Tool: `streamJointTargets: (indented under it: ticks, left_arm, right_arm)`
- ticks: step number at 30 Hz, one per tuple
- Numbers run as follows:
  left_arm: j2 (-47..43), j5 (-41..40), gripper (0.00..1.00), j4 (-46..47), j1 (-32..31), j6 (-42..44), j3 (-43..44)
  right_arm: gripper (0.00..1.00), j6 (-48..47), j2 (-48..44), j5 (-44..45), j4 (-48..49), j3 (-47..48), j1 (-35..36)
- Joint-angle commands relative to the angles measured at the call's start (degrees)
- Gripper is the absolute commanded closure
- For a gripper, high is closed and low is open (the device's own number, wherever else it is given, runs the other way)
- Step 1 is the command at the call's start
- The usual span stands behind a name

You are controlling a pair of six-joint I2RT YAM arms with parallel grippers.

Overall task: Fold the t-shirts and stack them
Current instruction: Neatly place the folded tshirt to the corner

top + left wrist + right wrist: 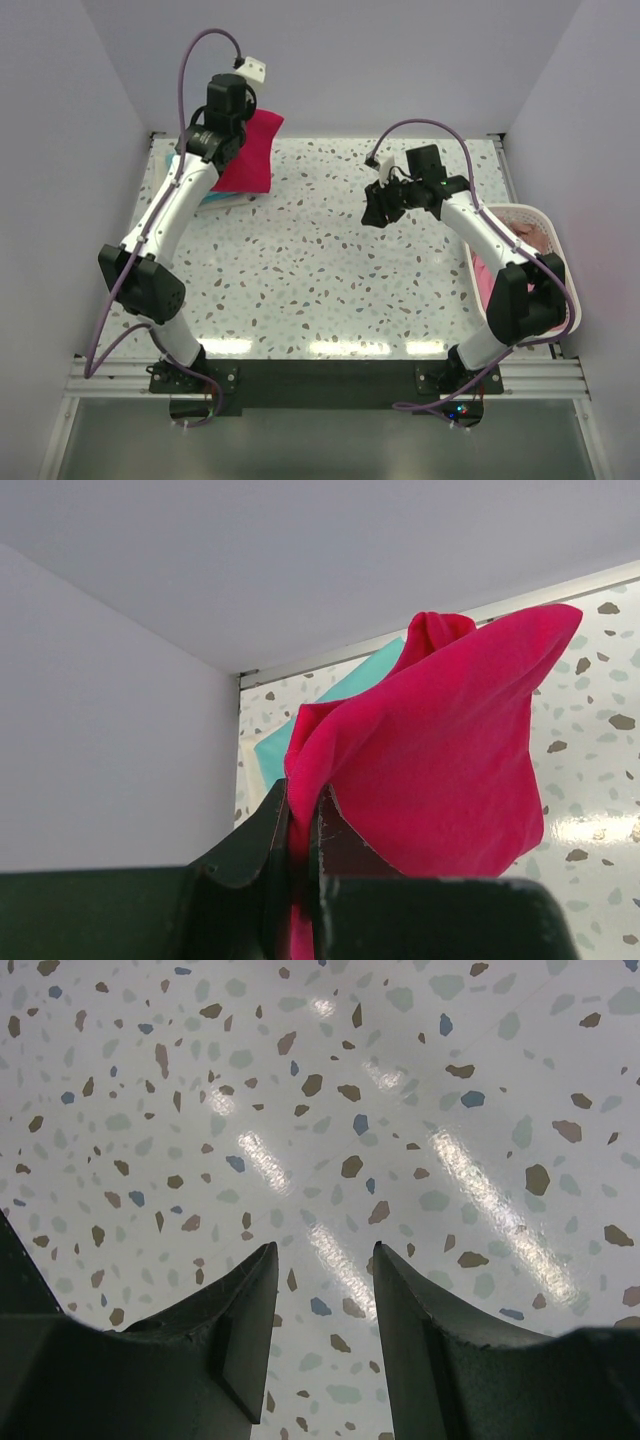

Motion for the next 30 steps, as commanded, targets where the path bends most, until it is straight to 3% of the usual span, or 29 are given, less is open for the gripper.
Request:
streamJointTargets:
  ticks: [1,12,20,21,22,23,25,26,28,30]
  left_arm:
    - [-0.2,-1.9,1.0,3.0,1.5,1.3,4.0]
    - [6.6,1.3,1.0,4.8,9.6,-0.6,8.2]
    - [21.5,4.1,1.0,8.8,19.6,-6.7,14.7]
    - [23.9,4.0,0.95,8.7,21.8,-9.0,18.5]
    - [27.4,4.7,0.82,9.2,22.7,-10.6,18.9]
    - [28.3,7.3,0.42,9.9,24.5,-12.8,18.3]
    - [31.1,8.7,0.14,7.2,25.7,-19.7,20.2]
    - [31.9,9.8,0.05,5.8,26.5,-21.1,22.0]
    - [31.1,10.7,0.0,3.1,27.1,-24.1,26.0]
    - [27.7,12.6,0.0,3.6,27.1,-25.0,23.7]
  right_arm:
    - [0.53,-0.2,-0.6,-0.8,1.7,-0.1,-0.1]
    - [0.53,-0.6,-0.1,-0.1,1.5,-0.4,-0.1]
    - [0.52,-1.5,0.1,1.7,0.9,-0.7,-0.1]
    - [0.52,-1.8,0.1,2.1,0.9,-0.8,-0.1]
    - [0.52,-1.8,0.1,2.3,1.0,-0.8,-0.2]
    - [0.52,-2.0,0.3,2.7,0.9,-0.8,-0.2]
    - [0.52,-2.6,0.6,3.3,0.4,-0.6,-0.2]
    - [0.52,-2.7,0.8,3.5,0.1,-0.5,-0.2]
    - [0.52,-3.5,0.7,4.0,-0.1,-0.9,-0.2]
    - [0.52,-4.4,0.4,4.3,-0.1,-1.0,-0.2]
